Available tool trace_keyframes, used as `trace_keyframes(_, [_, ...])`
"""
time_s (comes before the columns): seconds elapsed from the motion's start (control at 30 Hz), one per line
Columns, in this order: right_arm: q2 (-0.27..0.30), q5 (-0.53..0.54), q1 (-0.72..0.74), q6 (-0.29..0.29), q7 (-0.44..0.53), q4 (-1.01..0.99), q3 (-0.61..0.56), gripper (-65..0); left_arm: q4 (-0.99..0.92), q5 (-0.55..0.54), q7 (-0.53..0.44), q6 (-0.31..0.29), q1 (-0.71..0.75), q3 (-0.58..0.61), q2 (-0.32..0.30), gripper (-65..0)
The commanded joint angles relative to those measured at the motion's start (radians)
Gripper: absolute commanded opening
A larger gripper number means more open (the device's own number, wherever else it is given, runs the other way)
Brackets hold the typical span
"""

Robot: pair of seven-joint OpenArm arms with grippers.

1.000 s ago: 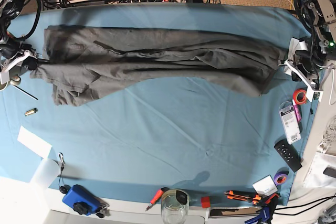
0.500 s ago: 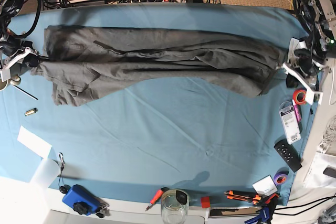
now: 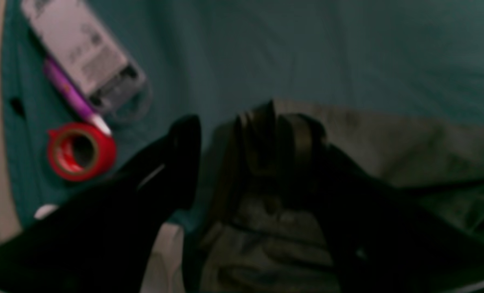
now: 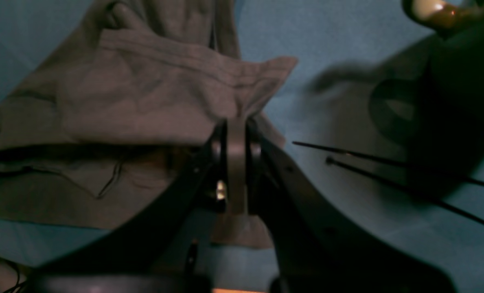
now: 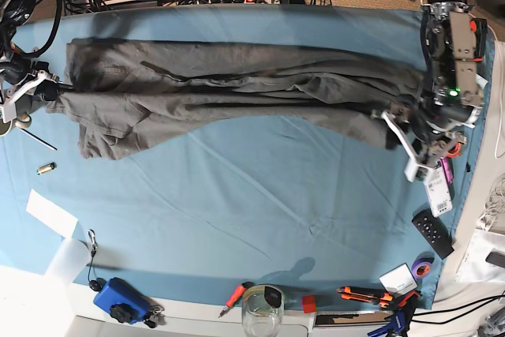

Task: Fold the T-shirt properly
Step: 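Regrasp the folded edge with the left gripper and pull it taut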

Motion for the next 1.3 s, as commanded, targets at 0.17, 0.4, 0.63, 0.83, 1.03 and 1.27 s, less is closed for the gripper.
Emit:
trace_keyframes(0.17, [0.028, 0.008, 0.008, 0.003, 0.015, 0.016, 0.007, -65.0, -0.04, 0.005, 0.012, 0.003, -0.02, 0.029, -0.011, -34.8])
trace_keyframes(0.4, [0.028, 0.008, 0.008, 0.003, 0.019, 0.016, 0.007, -65.0, -0.103, -0.05, 0.045, -0.006, -0.078, 0.029, -0.011, -34.8])
trace_keyframes(0.63, [0.028, 0.009, 0.008, 0.003, 0.019, 0.016, 0.007, -65.0, -0.11, -0.07, 0.064, -0.008, -0.096, 0.029, -0.011, -35.0])
trace_keyframes(0.83, [0.028, 0.008, 0.008, 0.003, 0.019, 0.016, 0.007, -65.0, -0.116, -0.136, 0.085, -0.035, -0.079, 0.03, -0.002, -35.0])
trace_keyframes(1.03, [0.028, 0.008, 0.008, 0.003, 0.019, 0.016, 0.007, -65.0, -0.116, -0.135, 0.087, -0.034, -0.068, 0.031, 0.011, -45.7])
trace_keyframes(1.27, [0.028, 0.009, 0.009, 0.003, 0.023, 0.016, 0.007, -65.0, -0.116, -0.068, 0.084, -0.033, -0.068, 0.031, 0.01, -65.0])
